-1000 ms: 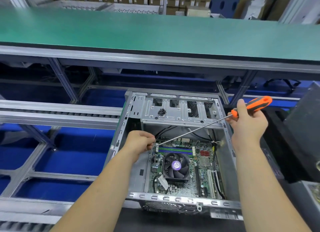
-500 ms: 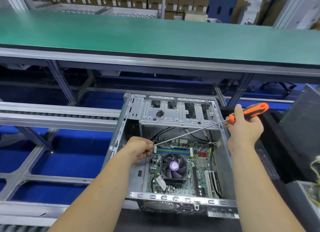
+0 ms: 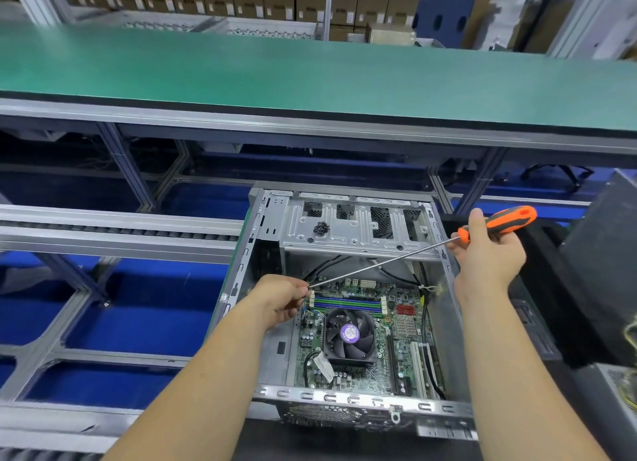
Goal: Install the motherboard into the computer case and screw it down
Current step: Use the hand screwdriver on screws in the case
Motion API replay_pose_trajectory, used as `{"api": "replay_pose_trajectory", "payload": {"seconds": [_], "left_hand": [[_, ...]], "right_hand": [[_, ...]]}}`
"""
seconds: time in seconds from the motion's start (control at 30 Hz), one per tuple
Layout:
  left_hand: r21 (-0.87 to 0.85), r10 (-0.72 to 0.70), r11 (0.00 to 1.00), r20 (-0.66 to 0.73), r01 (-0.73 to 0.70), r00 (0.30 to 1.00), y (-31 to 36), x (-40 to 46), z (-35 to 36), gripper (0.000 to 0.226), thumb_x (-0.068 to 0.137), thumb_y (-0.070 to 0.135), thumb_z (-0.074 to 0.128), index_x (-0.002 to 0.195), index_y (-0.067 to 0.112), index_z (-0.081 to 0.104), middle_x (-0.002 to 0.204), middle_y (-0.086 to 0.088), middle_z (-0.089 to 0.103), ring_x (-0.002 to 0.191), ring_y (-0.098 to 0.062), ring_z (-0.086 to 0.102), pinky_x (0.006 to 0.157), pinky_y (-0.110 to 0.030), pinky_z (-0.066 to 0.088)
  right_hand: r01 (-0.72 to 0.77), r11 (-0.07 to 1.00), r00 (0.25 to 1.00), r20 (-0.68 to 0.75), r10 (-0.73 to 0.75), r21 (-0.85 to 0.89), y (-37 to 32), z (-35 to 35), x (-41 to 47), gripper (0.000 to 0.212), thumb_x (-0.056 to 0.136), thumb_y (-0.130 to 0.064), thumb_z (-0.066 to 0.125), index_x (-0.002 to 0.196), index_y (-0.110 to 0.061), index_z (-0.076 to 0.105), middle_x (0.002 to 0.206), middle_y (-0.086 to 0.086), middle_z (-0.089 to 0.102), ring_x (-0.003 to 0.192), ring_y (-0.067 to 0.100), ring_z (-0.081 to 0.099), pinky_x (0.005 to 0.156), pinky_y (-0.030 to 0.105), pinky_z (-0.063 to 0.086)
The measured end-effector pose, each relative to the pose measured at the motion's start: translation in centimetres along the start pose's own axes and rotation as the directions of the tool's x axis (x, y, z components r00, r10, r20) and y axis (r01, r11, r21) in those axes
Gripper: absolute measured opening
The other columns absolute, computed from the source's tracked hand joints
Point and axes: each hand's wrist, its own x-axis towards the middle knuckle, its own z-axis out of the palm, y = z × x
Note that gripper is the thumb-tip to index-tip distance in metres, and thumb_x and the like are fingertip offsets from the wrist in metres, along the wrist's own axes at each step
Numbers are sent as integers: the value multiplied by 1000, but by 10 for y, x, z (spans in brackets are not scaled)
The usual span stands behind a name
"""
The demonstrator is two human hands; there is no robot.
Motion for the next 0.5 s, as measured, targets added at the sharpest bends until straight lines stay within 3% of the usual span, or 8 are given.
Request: {"api": "replay_pose_trajectory", "payload": {"seconds": [0.33,0.5], "left_hand": [[-140,-44,989,45,50,998,1,4,-1,13,93,-1,61,97,7,69,81,-5,71,61,-10,56,52,-23,44],[-95,22,995,-52,-27,998,1,4,-2,12,93,-2,61,91,7,70,77,-8,70,52,-8,57,51,-22,47]], "right_hand": [[-51,998,998,23,51,24,4,-5,1,18,95,-26,73,104,-11,68,88,1,73,72,7,69,65,22,58],[-66,996,983,175,56,54,0,-5,-1,9,95,-16,72,101,-15,66,81,0,74,78,14,72,68,28,61]]}}
